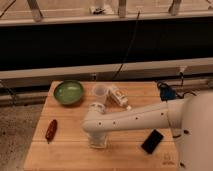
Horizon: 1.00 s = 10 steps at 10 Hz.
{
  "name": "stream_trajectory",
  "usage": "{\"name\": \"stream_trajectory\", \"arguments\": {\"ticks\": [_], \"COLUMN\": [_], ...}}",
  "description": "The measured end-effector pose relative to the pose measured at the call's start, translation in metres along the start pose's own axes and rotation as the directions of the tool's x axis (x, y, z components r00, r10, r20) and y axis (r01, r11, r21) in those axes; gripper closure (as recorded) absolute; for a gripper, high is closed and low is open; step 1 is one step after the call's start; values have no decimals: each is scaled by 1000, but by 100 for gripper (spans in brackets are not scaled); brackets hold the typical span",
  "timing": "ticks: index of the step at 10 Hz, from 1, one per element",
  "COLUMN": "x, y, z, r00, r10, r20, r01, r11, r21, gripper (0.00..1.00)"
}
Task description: Place the white sponge in the ceramic cup
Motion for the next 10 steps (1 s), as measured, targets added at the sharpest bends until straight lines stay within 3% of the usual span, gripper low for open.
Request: {"name": "stream_trajectory", "arguments": {"ticks": [2, 7, 10], "x": [1, 12, 30], "y": [-1, -3, -6], "z": [0, -20, -45], "r00": [1000, 999, 999], "r10": [-4, -7, 4], "r20": [-9, -32, -51], "r01": [4, 7, -3], "r11": [1000, 1000, 1000], "r21": [-1, 1, 15], "gripper": [99, 99, 99]}}
